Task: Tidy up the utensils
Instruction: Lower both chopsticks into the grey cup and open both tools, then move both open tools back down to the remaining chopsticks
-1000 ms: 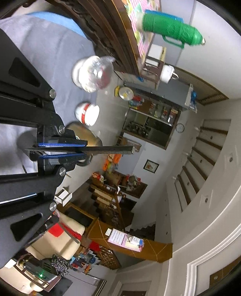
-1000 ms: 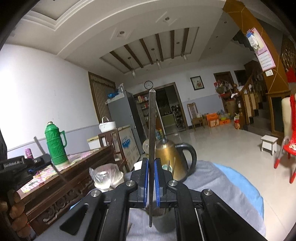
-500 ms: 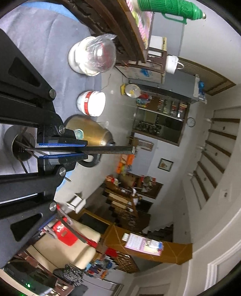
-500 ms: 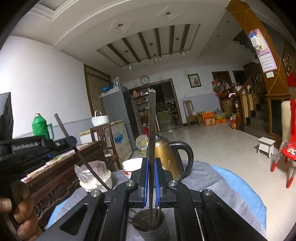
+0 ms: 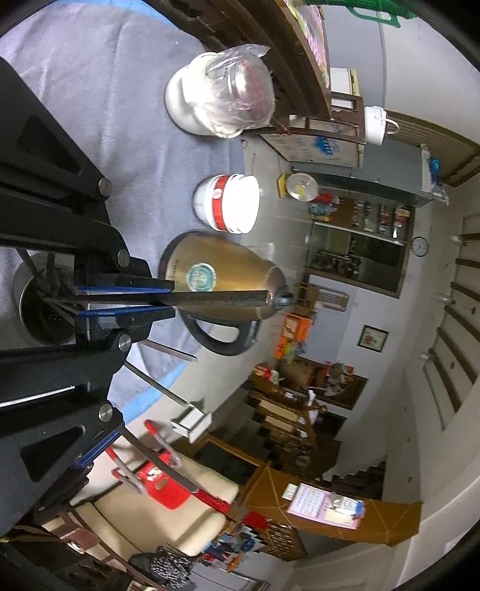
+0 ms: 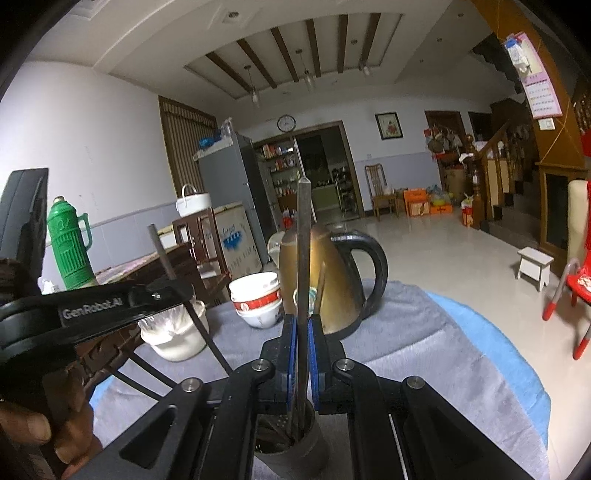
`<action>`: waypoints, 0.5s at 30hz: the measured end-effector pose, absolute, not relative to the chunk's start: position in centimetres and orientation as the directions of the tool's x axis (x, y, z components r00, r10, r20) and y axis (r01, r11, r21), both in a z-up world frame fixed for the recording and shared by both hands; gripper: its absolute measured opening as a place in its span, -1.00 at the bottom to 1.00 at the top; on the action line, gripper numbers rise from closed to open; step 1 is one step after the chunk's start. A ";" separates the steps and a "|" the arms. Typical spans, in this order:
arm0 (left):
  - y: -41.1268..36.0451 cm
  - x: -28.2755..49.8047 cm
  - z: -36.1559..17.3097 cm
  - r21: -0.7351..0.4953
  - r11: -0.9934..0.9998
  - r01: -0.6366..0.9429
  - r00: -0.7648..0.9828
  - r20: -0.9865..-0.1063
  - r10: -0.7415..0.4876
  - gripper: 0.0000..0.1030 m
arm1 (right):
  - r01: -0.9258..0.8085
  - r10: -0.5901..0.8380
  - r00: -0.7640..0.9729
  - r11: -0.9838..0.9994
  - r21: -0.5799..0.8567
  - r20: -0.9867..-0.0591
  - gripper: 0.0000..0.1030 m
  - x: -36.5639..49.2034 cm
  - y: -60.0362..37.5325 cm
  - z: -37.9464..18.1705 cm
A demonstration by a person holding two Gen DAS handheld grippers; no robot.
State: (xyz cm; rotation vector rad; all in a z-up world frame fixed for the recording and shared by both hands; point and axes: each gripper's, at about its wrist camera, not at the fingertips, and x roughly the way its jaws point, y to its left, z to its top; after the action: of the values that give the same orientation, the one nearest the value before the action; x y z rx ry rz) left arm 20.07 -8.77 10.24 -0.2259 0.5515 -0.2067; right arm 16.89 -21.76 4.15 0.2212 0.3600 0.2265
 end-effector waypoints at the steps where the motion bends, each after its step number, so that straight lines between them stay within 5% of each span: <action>1: -8.9 20.3 9.9 -0.262 0.956 0.134 0.823 -0.507 -0.255 -0.86 | -0.181 0.261 0.907 0.950 0.254 -0.331 -0.86 17.1 -21.7 3.9; 7: -9.4 20.3 9.6 -0.244 0.960 0.135 0.795 -0.552 -0.252 -0.79 | -0.199 0.281 0.874 0.952 0.235 -0.398 -0.86 18.0 -20.4 2.6; 9: -8.8 19.5 10.3 -0.258 0.956 0.141 0.795 -0.546 -0.264 -0.44 | -0.183 0.263 0.873 0.957 0.225 -0.410 -0.85 17.8 -20.3 2.6; 11: -8.1 18.5 11.5 -0.264 0.956 0.128 0.819 -0.515 -0.252 0.18 | -0.167 0.250 0.873 0.960 0.227 -0.419 -0.81 17.5 -20.4 2.8; 13: -7.3 17.3 12.7 -0.280 0.952 0.124 0.842 -0.478 -0.250 0.23 | -0.149 0.232 0.879 0.964 0.222 -0.417 -0.56 17.0 -20.6 3.2; 15: -6.2 15.8 14.3 -0.299 0.946 0.127 0.860 -0.443 -0.255 0.23 | -0.144 0.226 0.886 0.964 0.223 -0.405 0.11 16.3 -20.7 3.8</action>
State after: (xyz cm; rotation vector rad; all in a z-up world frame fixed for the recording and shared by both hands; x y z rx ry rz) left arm 15.75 -6.16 14.27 -0.2660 0.4981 -0.2029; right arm 16.27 -20.74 3.81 0.1897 0.4430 0.1937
